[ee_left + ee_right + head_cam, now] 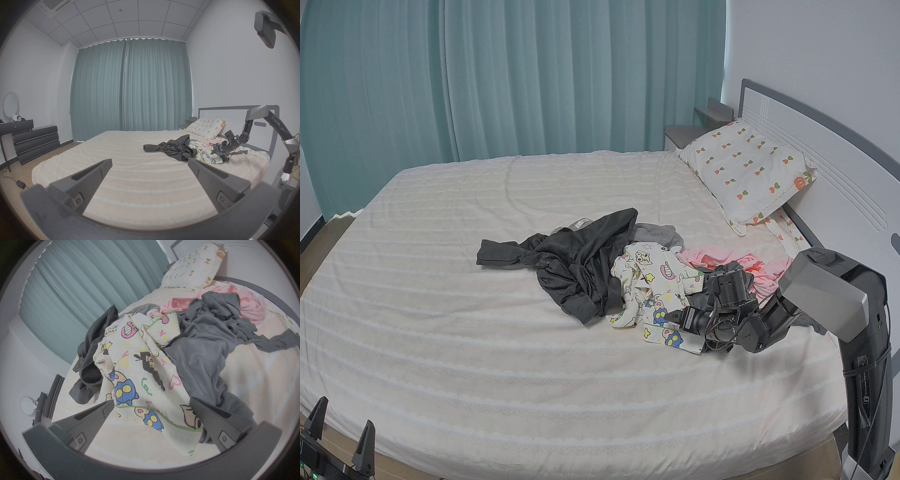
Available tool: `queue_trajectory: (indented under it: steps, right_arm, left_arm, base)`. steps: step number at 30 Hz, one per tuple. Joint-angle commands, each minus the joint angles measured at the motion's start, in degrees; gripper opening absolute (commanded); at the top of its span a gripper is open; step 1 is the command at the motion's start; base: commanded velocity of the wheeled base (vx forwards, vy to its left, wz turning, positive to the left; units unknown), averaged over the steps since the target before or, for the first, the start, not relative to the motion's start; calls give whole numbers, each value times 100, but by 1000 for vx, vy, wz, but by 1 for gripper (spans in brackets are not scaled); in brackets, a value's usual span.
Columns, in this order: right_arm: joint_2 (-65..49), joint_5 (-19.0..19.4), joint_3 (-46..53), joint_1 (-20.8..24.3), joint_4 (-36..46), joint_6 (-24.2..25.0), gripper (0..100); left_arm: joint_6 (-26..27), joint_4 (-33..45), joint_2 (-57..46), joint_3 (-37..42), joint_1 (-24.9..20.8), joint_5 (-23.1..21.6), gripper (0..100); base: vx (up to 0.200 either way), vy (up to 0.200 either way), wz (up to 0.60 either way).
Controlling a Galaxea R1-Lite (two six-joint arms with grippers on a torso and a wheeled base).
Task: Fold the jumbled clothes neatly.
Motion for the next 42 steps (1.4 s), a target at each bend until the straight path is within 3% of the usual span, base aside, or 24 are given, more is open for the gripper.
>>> queue_trajectory:
  steps: [1,7,8,21,26,28,32,39,42]
  right_arm:
    - [115,14,-160,-23,44,-112,100]
    - [265,41,-476,12,228,-252,100]
    - [291,32,-529,38,281,-261,0]
    - [493,-232,-581,188,272,-349,0]
    - [71,-153,-195,188,264,-288,0]
    - [-368,111,245,205,185,29,0]
    - [-878,603,1036,188,-316,213,0]
    - [-1475,1175,2556,205,-1802,213,0]
    - [-1774,1482,3356,214,-2804,213,0]
  left_arm:
    - [-1,-2,-57,101,8,3,100]
    - [-1,-2,-57,101,-1,3,100]
    - [-1,-2,-57,101,-1,3,100]
    - [-1,-2,-57,101,-1,3,100]
    - [-1,-2,-57,101,8,3,100]
    - [8,-2,-57,101,-1,3,100]
    - [-1,-2,-57,101,-1,3,100]
    - [17,-2,-57,101,-1,3,100]
    - [8,-2,-57,101,-1,-5,100]
  base:
    - [0,0,0]
    - [0,0,0]
    - [0,0,0]
    - [0,0,0]
    - [0,0,0]
    - [0,0,0]
    - [0,0,0]
    - [0,0,0]
    - [0,0,0]
